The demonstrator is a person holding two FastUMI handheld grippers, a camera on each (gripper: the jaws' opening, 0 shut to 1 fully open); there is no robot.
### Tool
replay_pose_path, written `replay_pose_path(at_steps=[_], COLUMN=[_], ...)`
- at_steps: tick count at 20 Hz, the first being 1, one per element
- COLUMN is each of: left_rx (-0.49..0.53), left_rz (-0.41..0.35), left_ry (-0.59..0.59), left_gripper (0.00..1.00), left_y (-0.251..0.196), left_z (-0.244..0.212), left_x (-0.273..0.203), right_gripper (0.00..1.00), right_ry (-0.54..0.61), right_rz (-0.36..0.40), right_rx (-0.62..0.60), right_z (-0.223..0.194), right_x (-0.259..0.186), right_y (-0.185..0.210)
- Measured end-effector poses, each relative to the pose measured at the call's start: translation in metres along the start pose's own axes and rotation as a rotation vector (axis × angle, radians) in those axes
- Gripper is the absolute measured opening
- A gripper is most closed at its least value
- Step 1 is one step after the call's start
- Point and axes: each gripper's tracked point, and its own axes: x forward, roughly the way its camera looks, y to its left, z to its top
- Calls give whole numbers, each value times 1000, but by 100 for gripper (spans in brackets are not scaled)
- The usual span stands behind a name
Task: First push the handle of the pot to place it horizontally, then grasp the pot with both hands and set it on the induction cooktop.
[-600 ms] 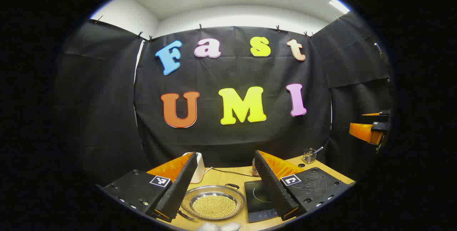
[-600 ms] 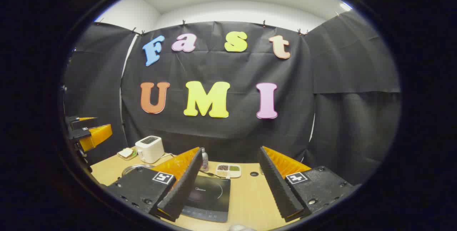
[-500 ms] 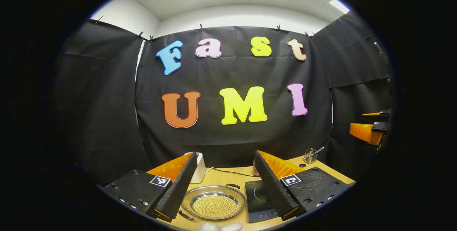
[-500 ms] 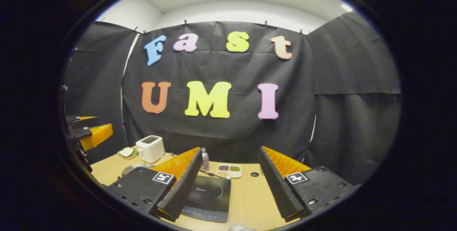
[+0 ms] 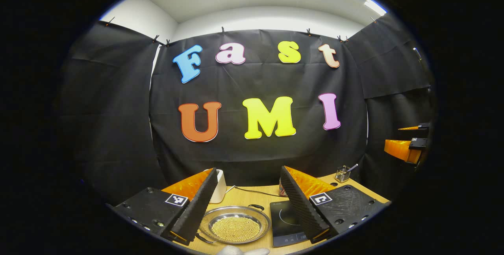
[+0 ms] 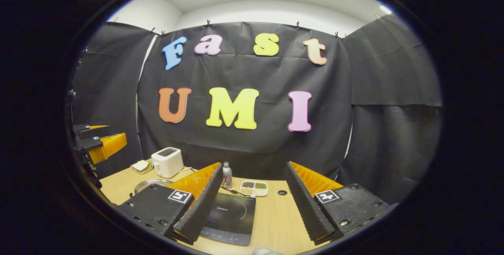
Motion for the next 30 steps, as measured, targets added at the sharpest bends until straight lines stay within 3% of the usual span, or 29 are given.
replay_pose_path(at_steps=[4,5,6,8,10,11,12,13,16,24,30], left_rx=[12,12,10,-6,-32,-43,-54,-64,-75,-58,29], left_rz=[-21,-28,-38,-73,-130,-151,-166,-182,-199,-313,-331], left_ry=[26,42,69,131,198,224,258,294,411,912,1070], left_gripper=[100,80,75,54,23,14,12,1,0,0,0], left_y=[-3,-4,-6,-10,-19,-21,-21,-21,-16,-9,12], left_z=[-9,-13,-21,-37,-54,-63,-72,-82,-127,-288,-346], left_x=[2,1,1,3,3,4,4,2,6,-46,-58], right_gripper=[97,97,97,97,97,97,97,97,97,97,97], right_ry=[4,6,8,10,15,22,26,32,53,115,162], right_rz=[5,7,8,10,11,12,13,12,7,-13,-51], right_rx=[-5,-6,-8,-13,-20,-23,-23,-25,-25,10,28], right_z=[-2,-2,-2,-3,-6,-7,-8,-10,-19,-41,-70], right_x=[2,2,2,3,4,5,4,5,0,-5,-25], right_y=[2,2,3,4,6,9,10,12,13,13,7])
